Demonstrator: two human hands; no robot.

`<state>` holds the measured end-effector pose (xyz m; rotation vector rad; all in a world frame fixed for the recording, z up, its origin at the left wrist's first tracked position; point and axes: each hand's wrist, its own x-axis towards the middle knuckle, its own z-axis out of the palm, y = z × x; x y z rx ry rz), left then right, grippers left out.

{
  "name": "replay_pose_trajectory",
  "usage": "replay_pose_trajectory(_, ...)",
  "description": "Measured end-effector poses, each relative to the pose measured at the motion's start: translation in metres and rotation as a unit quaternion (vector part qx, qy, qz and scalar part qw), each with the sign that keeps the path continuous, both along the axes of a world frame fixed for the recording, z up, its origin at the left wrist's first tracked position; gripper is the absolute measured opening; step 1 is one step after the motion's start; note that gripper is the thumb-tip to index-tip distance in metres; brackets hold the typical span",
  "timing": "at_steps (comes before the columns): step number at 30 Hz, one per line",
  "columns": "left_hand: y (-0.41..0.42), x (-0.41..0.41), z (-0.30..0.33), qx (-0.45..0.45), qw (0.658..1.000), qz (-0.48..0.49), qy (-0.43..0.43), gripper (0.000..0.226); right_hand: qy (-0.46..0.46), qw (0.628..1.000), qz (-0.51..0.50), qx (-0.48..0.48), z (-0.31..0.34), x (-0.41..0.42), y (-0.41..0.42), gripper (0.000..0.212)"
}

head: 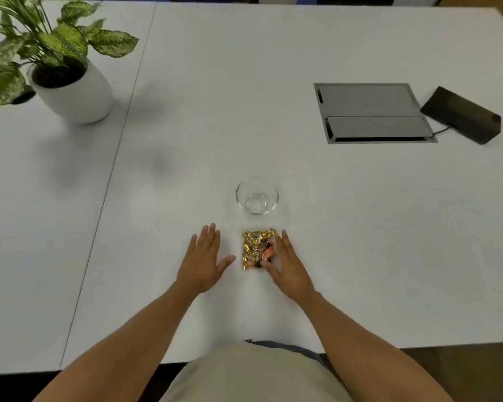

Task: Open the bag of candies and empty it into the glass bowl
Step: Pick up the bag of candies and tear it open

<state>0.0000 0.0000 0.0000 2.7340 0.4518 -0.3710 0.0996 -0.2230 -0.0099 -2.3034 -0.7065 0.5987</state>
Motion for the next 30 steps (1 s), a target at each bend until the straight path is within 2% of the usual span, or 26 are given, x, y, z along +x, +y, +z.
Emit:
replay_pose_trajectory(5, -0.031, -0.001, -0.014, -0.073, 0.996, -0.050, 0.014, 0.085, 0.006, 1.000, 0.017, 0.008, -0.003, -0.006, 0.009, 0.064)
replay_pose_trajectory(11, -0.049, 0.006, -0.018, -0.138, 0.989, -0.052, 0.012, 0.071, 0.002, 0.999, 0.013, 0.030, -0.004, -0.003, 0.012, 0.047)
replay_pose_trajectory(14, -0.048, 0.013, -0.013, -0.188, 0.982, 0.006, -0.020, 0.058, 0.005, 0.999, -0.005, 0.054, -0.003, 0.001, 0.014, 0.041)
replay_pose_trajectory(18, -0.042, 0.028, -0.001, -0.269, 0.944, 0.167, -0.088, 0.031, -0.002, 0.995, -0.034, 0.091, -0.004, 0.005, 0.017, 0.032)
replay_pose_trajectory(20, -0.039, 0.034, 0.003, -0.249, 0.943, 0.195, -0.105, 0.034, -0.007, 0.994, -0.038, 0.099, -0.004, 0.007, 0.018, 0.029)
replay_pose_trajectory(24, -0.034, 0.040, 0.005, -0.167, 0.969, 0.148, -0.106, 0.041, -0.004, 0.990, -0.031, 0.137, 0.003, 0.008, 0.016, 0.029)
replay_pose_trajectory(27, -0.033, 0.042, 0.008, -0.224, 0.960, 0.163, -0.040, 0.037, 0.000, 0.990, -0.036, 0.134, 0.005, 0.007, 0.013, 0.029)
replay_pose_trajectory(30, -0.031, 0.041, 0.009, -0.248, 0.947, 0.201, -0.026, 0.029, 0.013, 0.991, -0.050, 0.120, 0.004, 0.008, 0.010, 0.024)
